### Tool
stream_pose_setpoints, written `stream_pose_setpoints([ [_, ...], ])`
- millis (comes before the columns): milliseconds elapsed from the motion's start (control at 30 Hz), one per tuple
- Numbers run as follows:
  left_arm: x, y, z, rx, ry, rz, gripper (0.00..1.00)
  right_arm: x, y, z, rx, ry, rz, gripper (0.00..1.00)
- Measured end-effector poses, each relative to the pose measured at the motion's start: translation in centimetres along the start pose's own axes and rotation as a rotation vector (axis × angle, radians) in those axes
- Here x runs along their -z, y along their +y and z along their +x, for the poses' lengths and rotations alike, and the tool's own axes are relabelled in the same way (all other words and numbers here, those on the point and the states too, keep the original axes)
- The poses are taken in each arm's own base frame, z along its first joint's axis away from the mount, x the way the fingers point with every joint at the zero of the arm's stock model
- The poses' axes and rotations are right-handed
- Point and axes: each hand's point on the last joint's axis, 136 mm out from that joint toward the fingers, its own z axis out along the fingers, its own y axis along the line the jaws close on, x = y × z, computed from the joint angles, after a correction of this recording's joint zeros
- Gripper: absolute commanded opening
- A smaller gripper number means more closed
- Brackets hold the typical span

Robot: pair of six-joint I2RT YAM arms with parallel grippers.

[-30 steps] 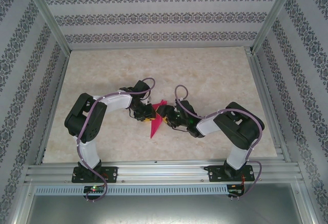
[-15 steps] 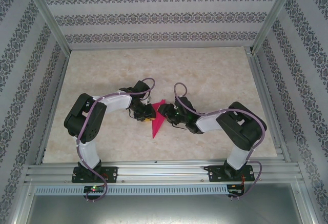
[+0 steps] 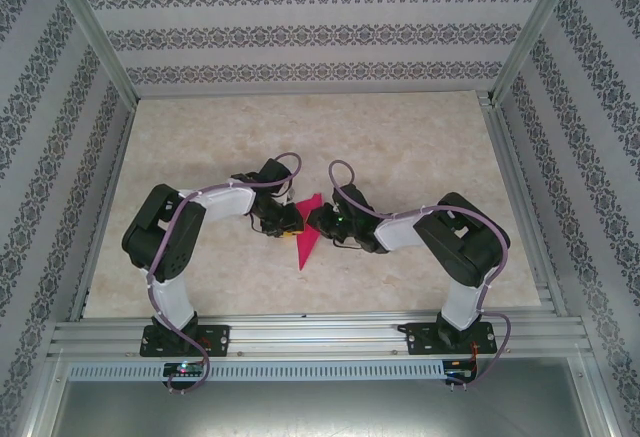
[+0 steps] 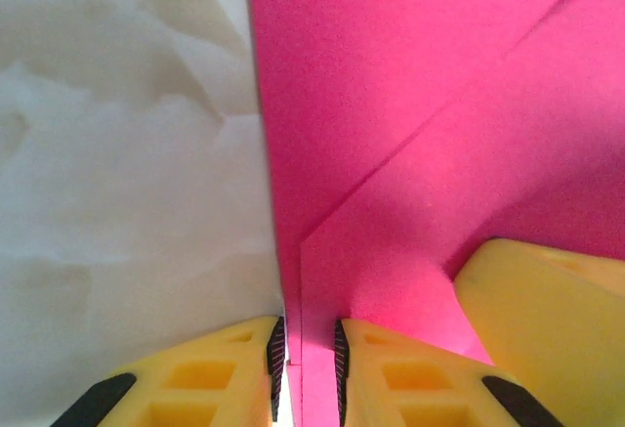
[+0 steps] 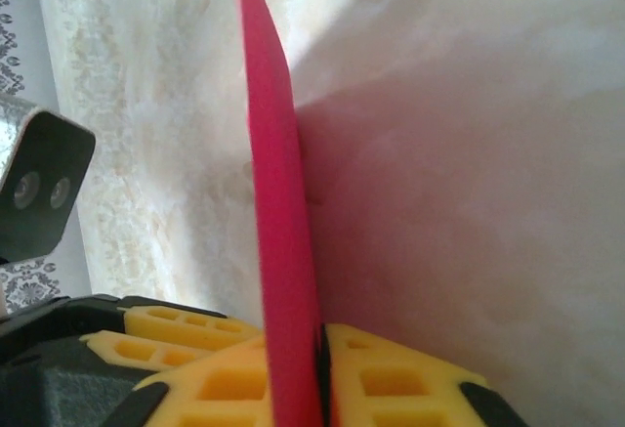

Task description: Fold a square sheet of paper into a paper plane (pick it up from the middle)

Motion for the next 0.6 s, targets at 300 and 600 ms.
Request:
stream_pose_setpoints([
  [300,5.1,0.1,1.3,-0.006,-0.181,-0.011,0.27,4.3,1.9,-1.9,0.233,-0.046,0.189,0.06],
  [600,14.6,2.1,0.3,0.076,-0.61,-0.067,0.34,15.7,6.4,-8.2,0.576,-0.283,0.671,0.09],
])
